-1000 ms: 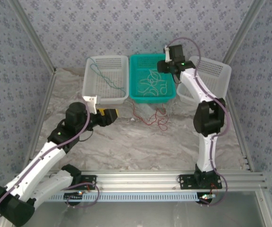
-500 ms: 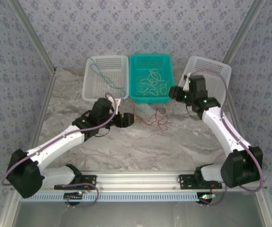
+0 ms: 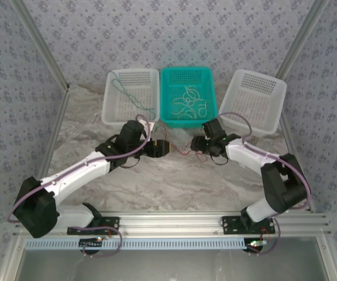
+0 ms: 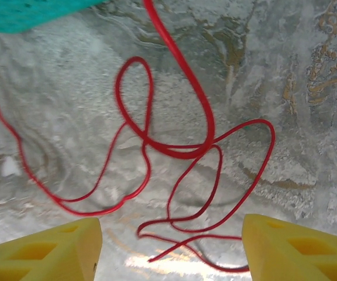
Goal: Untangle the cables
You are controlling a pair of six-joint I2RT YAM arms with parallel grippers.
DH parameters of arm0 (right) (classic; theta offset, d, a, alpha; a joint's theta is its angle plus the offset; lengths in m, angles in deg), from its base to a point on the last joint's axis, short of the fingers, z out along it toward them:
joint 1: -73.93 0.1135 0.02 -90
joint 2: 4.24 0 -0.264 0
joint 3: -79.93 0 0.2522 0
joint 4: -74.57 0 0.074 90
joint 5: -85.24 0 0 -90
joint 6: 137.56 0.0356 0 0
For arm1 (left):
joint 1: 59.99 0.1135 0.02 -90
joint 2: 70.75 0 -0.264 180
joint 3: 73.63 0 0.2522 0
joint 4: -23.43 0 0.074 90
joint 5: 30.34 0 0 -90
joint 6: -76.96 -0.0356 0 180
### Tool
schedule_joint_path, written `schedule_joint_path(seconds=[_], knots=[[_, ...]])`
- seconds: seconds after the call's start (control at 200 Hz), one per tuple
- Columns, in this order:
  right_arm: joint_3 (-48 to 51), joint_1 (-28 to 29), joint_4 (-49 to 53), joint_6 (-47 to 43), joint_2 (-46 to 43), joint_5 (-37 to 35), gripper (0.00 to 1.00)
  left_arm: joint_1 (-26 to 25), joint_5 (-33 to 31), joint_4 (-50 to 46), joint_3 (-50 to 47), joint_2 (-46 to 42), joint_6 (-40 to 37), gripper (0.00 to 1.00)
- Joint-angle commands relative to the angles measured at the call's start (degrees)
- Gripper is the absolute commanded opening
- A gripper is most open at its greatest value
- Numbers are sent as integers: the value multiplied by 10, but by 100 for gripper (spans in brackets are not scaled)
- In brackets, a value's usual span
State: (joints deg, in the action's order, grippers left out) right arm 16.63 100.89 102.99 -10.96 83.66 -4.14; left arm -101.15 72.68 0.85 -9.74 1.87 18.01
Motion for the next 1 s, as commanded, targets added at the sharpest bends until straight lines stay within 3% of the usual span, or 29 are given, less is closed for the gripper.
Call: schedule_joint_path(seconds=[0.0,0.065,0.15,0.28,0.425,0.58,0.834,0.994], knots=[[-7,4,-15,0,37,-40,62,-6,-7,2,16,-1,-9,71],[-14,2,-16,-18,57,-41,52,-7,-2,1,16,1,-10,71],[-7,-2,-25,-21,63,-40,31,-8,14,-1,18,4,-17,71],[17,-10,-36,-19,49,-50,20,-17,14,-9,24,7,-29,71],[37,-18,-38,-28,27,-38,0,-21,21,3,26,14,-31,71],[58,-21,-45,-42,-14,-7,0,-34,59,46,31,45,-25,71],[71,-20,-29,-78,-140,66,0,-54,60,68,70,101,-22,71],[51,-19,-6,-129,-214,131,0,-53,98,26,125,121,-85,72]])
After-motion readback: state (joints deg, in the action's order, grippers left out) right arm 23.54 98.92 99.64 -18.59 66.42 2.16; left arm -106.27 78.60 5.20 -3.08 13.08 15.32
